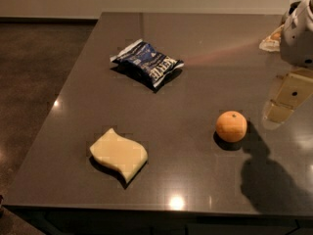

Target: Move orange near blue chip bag

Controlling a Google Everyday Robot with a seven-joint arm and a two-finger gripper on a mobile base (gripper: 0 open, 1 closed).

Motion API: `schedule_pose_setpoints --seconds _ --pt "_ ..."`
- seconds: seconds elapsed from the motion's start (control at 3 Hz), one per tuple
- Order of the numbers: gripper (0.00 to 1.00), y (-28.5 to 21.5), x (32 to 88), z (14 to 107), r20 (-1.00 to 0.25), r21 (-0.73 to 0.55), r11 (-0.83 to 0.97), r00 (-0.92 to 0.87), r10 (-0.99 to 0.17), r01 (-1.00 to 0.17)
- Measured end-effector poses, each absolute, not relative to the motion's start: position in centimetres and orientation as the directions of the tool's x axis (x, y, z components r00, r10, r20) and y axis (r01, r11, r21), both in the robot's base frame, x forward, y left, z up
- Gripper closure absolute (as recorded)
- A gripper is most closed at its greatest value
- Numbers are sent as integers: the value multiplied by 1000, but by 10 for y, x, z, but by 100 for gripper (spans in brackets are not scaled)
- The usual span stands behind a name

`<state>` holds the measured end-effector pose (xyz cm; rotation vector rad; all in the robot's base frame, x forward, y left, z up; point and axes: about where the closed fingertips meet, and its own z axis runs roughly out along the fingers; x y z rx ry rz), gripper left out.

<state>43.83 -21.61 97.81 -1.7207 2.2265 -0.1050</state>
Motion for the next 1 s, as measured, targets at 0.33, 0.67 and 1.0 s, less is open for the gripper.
schedule_pose_setpoints --seconds 0.33,0.67,1.0 --pt "0 -216 438 978 -209 -253 270 -220 -953 -929" --pt "0 -219 447 968 -222 -247 279 -226 -949 -928" --pt "0 -223 458 948 -249 -220 286 -230 -941 -932"
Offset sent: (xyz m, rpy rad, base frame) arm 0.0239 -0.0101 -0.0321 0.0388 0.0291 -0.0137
